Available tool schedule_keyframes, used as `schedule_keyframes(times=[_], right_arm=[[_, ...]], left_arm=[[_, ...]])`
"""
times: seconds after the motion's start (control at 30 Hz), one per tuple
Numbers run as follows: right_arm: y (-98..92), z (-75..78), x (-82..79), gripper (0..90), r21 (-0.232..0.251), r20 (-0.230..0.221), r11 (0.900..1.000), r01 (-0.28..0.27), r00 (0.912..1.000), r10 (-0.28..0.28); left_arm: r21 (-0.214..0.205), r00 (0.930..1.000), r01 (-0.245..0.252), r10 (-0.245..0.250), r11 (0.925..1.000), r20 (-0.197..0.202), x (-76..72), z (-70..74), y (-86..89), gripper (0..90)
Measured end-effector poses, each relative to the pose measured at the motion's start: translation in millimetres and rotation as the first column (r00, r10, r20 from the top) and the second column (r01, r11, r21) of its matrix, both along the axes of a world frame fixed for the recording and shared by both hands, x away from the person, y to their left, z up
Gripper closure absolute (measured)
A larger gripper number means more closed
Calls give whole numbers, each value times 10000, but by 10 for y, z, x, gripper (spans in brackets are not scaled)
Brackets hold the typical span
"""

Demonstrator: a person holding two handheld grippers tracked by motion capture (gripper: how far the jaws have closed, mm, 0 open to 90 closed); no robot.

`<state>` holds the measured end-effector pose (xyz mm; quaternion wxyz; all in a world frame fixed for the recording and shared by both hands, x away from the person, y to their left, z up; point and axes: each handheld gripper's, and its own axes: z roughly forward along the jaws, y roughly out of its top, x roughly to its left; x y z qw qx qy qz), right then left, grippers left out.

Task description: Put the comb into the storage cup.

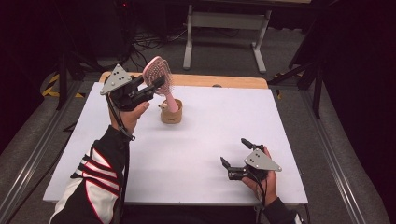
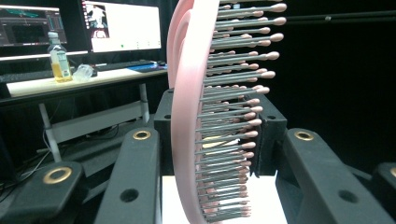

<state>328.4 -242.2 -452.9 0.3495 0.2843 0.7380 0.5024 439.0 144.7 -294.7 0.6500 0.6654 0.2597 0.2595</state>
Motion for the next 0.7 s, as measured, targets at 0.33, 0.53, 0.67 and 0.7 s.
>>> schedule_keyframes(times=[0.33, 0.53, 0.67, 0.7], right_arm=[[-6, 1, 3, 50, 30, -45, 10000, -67, 10000, 67], [-14, 3, 6, 51, 4, -52, 10000, -65, 10000, 65], [-16, 4, 3, 52, 9, -62, 9999, -110, 9999, 110], [-20, 5, 4, 52, 37, -73, 9999, -138, 9999, 138]], left_arm=[[142, 9998, -112, 115, 9998, -181, 109, -3, -78, 638], [272, 9991, -221, 231, 9994, -361, 201, -34, -116, 638], [436, 9984, -356, 375, 9984, -431, 261, -63, -136, 638], [455, 9978, -409, 431, 9981, -497, 275, -72, -141, 638]])
